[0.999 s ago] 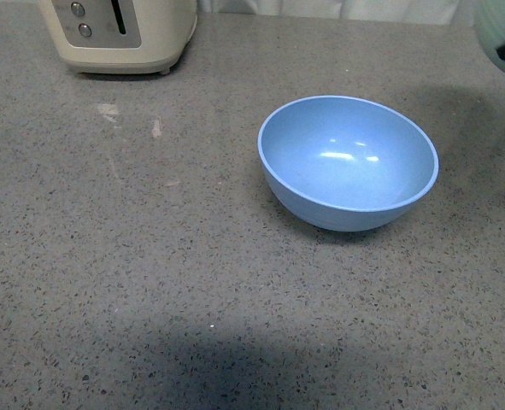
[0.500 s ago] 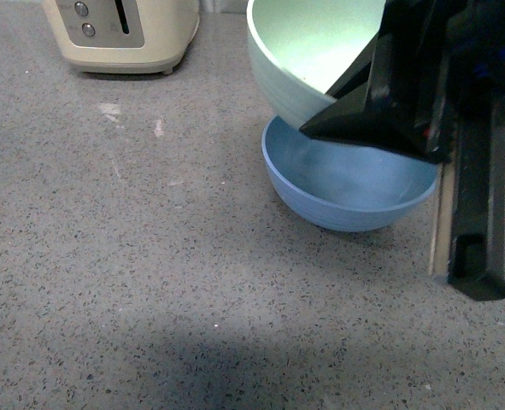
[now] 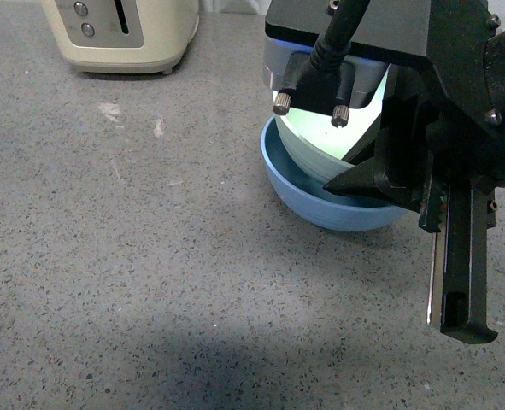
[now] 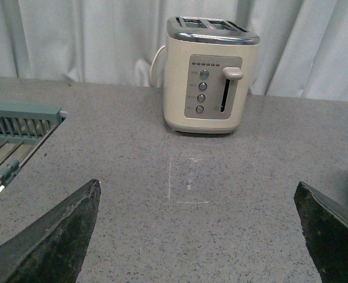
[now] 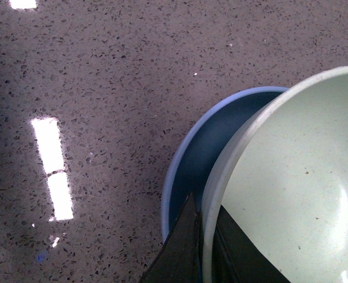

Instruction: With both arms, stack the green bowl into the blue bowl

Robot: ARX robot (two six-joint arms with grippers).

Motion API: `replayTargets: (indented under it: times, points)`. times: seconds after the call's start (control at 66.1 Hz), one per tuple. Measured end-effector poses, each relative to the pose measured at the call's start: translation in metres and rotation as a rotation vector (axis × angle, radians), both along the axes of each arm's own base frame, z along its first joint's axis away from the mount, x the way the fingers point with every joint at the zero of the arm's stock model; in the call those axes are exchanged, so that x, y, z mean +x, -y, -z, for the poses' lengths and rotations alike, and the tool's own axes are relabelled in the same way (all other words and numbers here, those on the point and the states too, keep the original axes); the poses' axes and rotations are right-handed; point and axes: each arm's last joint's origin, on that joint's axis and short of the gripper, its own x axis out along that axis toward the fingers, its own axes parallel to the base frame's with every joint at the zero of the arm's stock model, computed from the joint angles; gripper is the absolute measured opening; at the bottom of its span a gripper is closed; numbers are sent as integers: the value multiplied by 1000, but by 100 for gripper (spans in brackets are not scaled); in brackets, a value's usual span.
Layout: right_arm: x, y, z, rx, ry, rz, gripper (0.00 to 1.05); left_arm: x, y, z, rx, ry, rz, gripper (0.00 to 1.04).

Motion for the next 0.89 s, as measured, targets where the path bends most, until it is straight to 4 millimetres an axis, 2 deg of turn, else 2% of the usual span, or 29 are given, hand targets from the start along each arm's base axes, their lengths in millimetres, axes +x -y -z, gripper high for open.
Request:
replayTargets:
  times: [0.106, 0.227, 0.288, 0.363, 0.636, 0.681, 0.772, 0.893]
  points:
    - [0, -1, 0, -7, 8, -1, 4, 0, 0, 0, 0, 0, 0, 98]
    - [-2, -3, 1, -7, -6, -6, 25, 0, 0, 0, 0, 0, 0, 98]
    - [-4, -3, -2, 0, 6, -2, 40, 0, 0, 0, 0, 0, 0, 98]
    - [-6, -2, -6, 18, 13, 4, 50, 0, 0, 0, 0, 0, 0, 98]
    - [-28, 14, -43, 162, 111, 65, 95, 0, 0, 0, 0, 0, 0, 98]
    - [-33, 18, -48, 194, 127, 88, 97, 0, 0, 0, 0, 0, 0, 98]
    - [-46, 26, -53, 261, 183, 156, 95, 0, 0, 0, 0, 0, 0, 98]
    - [-73, 41, -50, 382, 251, 339, 95, 0, 0, 0, 0, 0, 0, 98]
